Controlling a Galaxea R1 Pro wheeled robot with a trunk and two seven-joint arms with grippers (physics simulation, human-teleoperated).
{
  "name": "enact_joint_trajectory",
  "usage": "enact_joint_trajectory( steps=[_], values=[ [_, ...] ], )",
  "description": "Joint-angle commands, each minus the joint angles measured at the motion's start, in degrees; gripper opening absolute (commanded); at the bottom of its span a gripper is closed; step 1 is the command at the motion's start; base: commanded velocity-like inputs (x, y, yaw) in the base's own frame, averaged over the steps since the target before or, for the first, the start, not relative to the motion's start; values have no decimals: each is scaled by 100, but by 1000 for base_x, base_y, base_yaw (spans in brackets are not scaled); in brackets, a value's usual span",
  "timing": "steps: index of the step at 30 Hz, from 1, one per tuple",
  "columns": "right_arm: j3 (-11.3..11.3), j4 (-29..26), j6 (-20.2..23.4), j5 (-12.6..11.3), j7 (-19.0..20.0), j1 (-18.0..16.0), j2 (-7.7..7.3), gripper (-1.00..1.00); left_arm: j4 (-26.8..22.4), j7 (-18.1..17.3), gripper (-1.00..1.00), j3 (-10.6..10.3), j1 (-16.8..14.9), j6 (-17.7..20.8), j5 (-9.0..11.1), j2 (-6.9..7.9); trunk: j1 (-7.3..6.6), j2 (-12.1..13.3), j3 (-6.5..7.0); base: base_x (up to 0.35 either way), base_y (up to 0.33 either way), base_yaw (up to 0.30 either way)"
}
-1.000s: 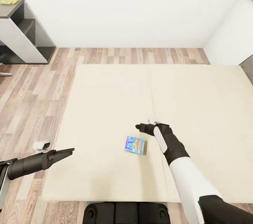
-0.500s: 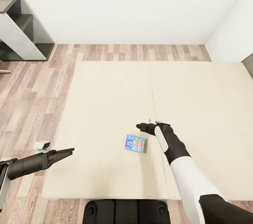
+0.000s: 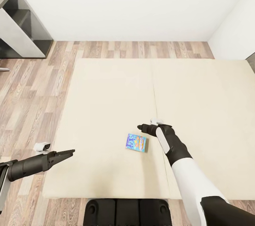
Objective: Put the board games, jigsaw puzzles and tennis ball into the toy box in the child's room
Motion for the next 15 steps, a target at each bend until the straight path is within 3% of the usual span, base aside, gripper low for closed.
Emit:
enact_joint_trajectory(
  steps=[1,15],
  values=[
    [3,-7,23,-37,-31,-2,1,100,-1,-25,100,1,-2,61,-7,2,3,-9,-13,0,0,0],
    [16,-3,-3,-4,-32,40,-10,100,1,-25,100,1,-2,61,-5,12,3,-9,-29,0,0,0]
  ],
)
